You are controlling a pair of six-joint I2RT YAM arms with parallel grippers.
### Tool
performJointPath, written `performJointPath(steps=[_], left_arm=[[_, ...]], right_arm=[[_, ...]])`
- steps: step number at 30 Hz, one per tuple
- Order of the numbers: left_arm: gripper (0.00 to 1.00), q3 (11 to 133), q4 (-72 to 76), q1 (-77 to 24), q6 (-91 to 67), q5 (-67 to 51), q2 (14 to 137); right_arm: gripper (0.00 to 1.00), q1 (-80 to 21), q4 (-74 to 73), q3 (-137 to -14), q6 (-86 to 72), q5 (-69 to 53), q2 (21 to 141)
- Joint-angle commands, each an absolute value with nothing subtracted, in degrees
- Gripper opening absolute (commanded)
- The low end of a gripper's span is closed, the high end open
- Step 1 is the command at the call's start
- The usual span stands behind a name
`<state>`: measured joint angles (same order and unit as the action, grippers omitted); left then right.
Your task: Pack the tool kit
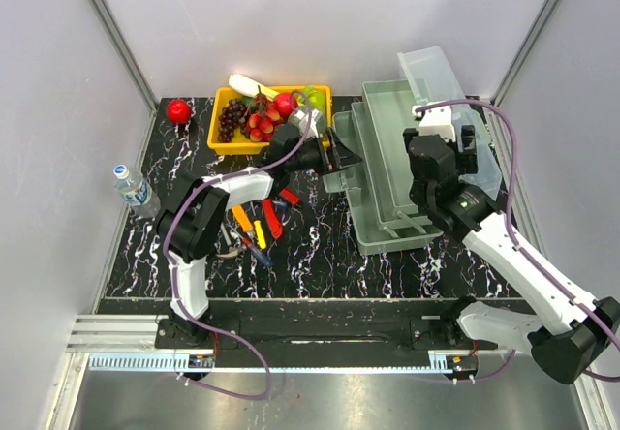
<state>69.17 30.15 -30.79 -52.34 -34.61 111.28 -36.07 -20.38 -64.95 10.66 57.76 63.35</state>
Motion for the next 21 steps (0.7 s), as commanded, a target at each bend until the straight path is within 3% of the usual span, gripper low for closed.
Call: performJointPath(steps=[1, 6, 21], left_arm=[[0.90, 73.65, 18.12, -31.46, -47.37, -30.06, 113.55], [0.82, 75.14, 13.28, -31.55, -47.29, -29.36, 115.49], [0.80, 78.22, 3.70, -31.47, -40.96, -26.90, 115.84]], right_arm=[[0.85, -33.85, -23.03, -63.63, 5.10, 55.64, 62.49], [0.83, -30.68, -23.99, -62.84, 1.24, 51.60, 61.44], [0.84, -11.08, -23.91, -54.85, -18.01, 34.28, 59.06]])
